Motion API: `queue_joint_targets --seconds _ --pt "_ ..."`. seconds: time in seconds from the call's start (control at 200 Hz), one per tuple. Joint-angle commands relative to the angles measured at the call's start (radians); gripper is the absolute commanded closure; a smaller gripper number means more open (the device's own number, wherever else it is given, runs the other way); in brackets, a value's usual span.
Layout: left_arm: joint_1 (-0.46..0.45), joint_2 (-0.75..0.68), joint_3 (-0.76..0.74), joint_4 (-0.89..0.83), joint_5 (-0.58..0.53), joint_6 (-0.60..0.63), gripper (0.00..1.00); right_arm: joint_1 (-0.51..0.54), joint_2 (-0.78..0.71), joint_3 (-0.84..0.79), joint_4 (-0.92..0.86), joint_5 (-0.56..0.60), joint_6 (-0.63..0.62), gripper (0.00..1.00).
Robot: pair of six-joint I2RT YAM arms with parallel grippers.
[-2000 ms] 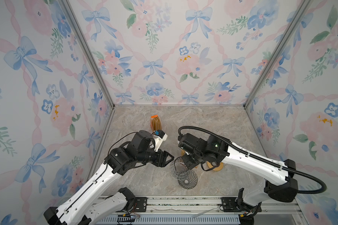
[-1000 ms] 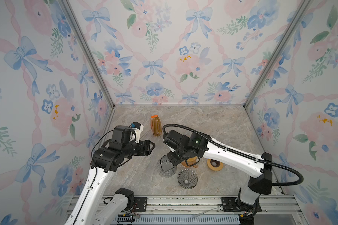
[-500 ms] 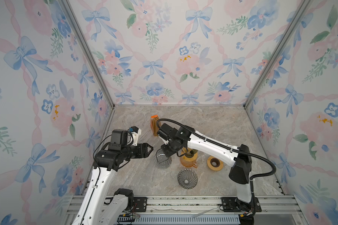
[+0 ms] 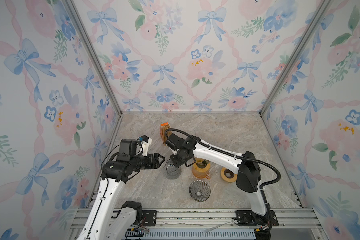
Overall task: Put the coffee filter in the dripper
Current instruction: 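Set the glass pitcher down near the filter box and open the right gripper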
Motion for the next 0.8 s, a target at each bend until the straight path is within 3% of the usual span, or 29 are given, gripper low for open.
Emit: queue_joint_targets --seconds 0.0,0.465,0.79 --pt "0.005 -0.009 -0.012 0.015 0.004 0.017 0.21 -0.009 0.021 -0.006 0.035 0.023 0.001 0.91" --pt "0.005 -0.009 -0.021 0.014 -0.002 0.015 0.19 -0.009 0.044 -0.035 0.046 0.043 0.006 0.87" --pt "0.004 -0.007 -0.018 0.025 0.033 0.007 0.2 0.006 -0.064 -0.075 0.074 0.053 0.006 0.69"
